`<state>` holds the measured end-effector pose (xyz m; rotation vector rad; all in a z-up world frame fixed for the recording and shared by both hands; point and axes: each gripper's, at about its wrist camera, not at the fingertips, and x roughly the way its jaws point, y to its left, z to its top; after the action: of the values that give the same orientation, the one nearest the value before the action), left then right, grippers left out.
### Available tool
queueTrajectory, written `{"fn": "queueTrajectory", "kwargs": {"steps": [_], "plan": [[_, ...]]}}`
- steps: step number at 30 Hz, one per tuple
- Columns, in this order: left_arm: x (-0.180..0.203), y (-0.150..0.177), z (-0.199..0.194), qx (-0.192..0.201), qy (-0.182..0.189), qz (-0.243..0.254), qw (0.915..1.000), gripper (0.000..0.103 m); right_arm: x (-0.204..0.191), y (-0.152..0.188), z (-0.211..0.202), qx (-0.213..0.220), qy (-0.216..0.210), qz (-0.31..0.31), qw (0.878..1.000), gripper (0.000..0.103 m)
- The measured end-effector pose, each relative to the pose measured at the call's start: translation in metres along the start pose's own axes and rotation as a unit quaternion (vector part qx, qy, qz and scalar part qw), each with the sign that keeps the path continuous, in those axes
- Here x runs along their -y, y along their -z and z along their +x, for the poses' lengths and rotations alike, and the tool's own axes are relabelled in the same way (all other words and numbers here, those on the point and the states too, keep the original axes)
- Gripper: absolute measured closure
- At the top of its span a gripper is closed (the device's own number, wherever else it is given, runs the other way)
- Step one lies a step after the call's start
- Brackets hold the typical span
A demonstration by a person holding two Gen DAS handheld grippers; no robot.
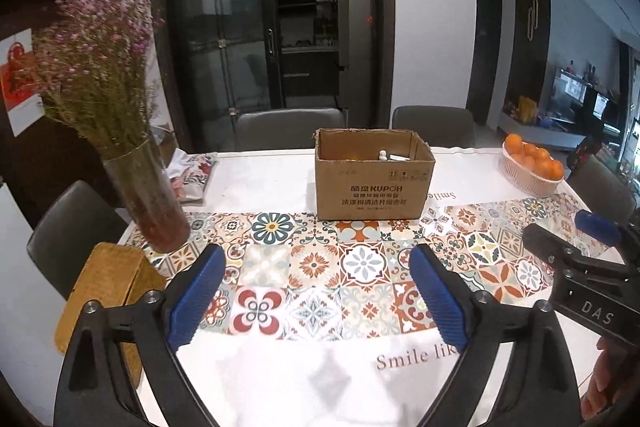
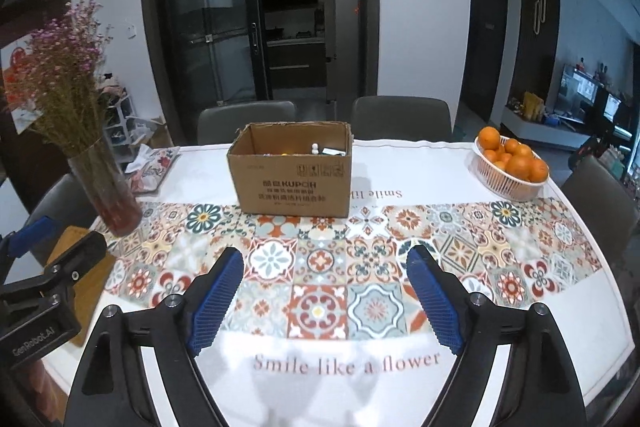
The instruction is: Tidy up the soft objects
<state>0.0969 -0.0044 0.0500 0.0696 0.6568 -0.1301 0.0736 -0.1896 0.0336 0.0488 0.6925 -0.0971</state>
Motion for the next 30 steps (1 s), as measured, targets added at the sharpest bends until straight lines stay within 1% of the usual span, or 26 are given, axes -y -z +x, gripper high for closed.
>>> {"fn": "queueTrajectory", "kwargs": {"steps": [6, 9, 13, 16, 23, 30], "plan": [[0.012, 0.022, -0.039, 0.013, -0.016, -0.001, 0.9998, 0.004, 0.011, 0.023, -0.04, 0.016, -0.006, -0.001, 1.0, 0.014], [0.018, 0.033, -0.061, 0.022, -0.022, 0.0, 0.9995, 0.0, 0.015, 0.034, -0.059, 0.02, -0.012, -0.002, 1.0, 0.013], [0.025, 0.042, -0.082, 0.032, -0.024, -0.004, 0.9992, 0.0, 0.021, 0.047, -0.079, 0.027, -0.017, 0.002, 0.999, 0.012], [0.032, 0.047, -0.096, 0.038, -0.037, 0.002, 0.9986, 0.0, 0.028, 0.053, -0.089, 0.031, -0.016, 0.008, 0.999, 0.012], [0.042, 0.058, -0.121, 0.051, -0.029, 0.013, 0.9982, 0.0, 0.037, 0.067, -0.114, 0.042, -0.007, 0.012, 0.999, 0.012], [0.047, 0.065, -0.137, 0.056, -0.02, 0.01, 0.9982, 0.0, 0.042, 0.072, -0.128, 0.044, -0.011, 0.012, 0.999, 0.012]]}}
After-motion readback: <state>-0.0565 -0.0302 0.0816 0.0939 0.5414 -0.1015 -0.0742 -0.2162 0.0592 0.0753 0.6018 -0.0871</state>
